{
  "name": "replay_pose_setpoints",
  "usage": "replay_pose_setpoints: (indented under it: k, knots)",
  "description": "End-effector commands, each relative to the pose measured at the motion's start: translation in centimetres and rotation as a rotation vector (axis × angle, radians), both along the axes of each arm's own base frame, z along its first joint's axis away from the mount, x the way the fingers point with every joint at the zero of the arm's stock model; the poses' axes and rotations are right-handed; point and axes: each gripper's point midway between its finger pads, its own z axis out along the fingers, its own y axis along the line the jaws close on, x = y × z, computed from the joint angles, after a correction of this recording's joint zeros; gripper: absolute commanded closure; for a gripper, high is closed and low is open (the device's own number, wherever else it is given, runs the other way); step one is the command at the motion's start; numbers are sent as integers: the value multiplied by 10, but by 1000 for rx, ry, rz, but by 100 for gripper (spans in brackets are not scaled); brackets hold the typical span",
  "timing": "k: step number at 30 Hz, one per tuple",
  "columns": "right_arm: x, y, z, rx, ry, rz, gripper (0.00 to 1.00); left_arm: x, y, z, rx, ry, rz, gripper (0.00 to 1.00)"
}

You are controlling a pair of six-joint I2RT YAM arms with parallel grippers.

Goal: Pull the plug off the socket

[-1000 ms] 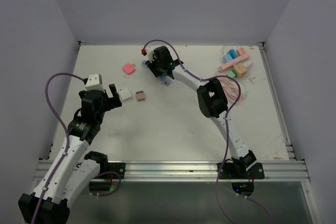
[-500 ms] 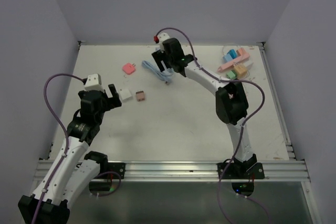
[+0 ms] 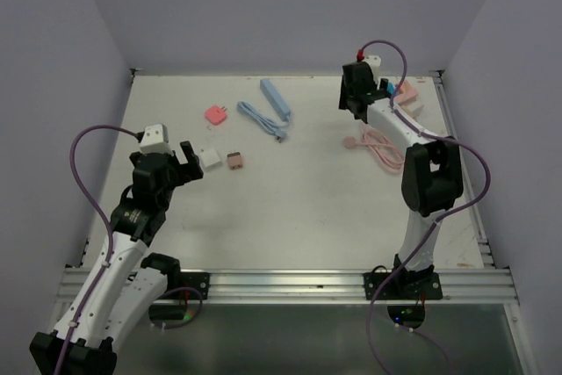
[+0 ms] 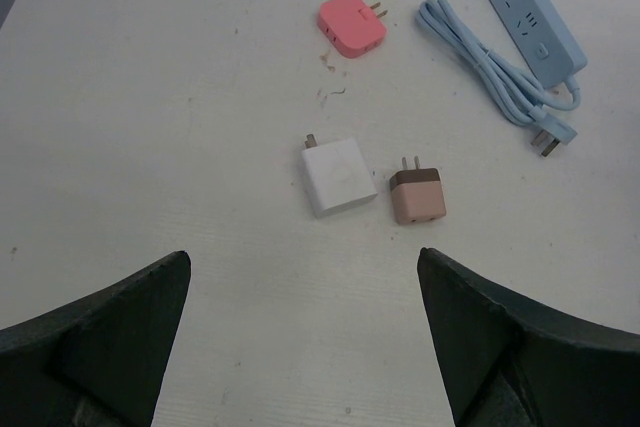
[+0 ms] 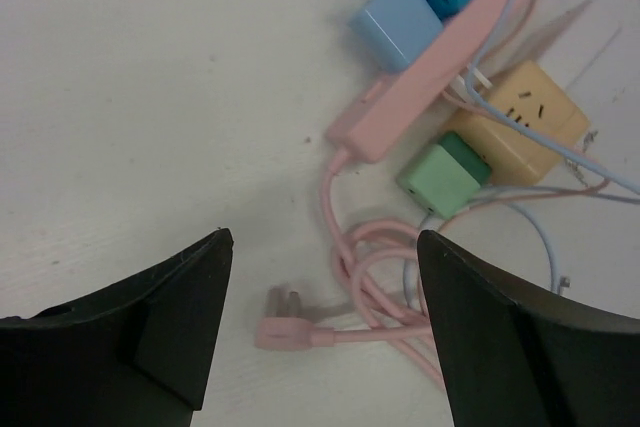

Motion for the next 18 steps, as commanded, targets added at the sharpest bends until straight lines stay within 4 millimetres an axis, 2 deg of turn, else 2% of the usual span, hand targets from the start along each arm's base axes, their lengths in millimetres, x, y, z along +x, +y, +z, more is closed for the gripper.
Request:
replay_pose_setpoints:
  k: [1,3,5,7,11,14,18]
  knots:
    - [-8,-24,-28,114,41,-122,22,1,-1,4,8,-24,-16,0]
    - [-11,-33,-47,139,73,-159,24,1,-1,5,6,-27,-15,0]
    - [-14,-44,-59,149,86,-192,28,1,-1,4,6,-25,-17,0]
    - [-13,-54,-62,153,73,-223,32,1,-1,4,7,-23,-19,0]
    - [-14,-71,-71,173,62,-302,32,1,-2,4,6,-23,-23,0]
    - [-6,-68,-81,193,75,-271,33,1,-2,4,5,-24,-25,0]
    - [12,-47,-90,244,83,-143,35,1,-2,4,6,-23,-22,0]
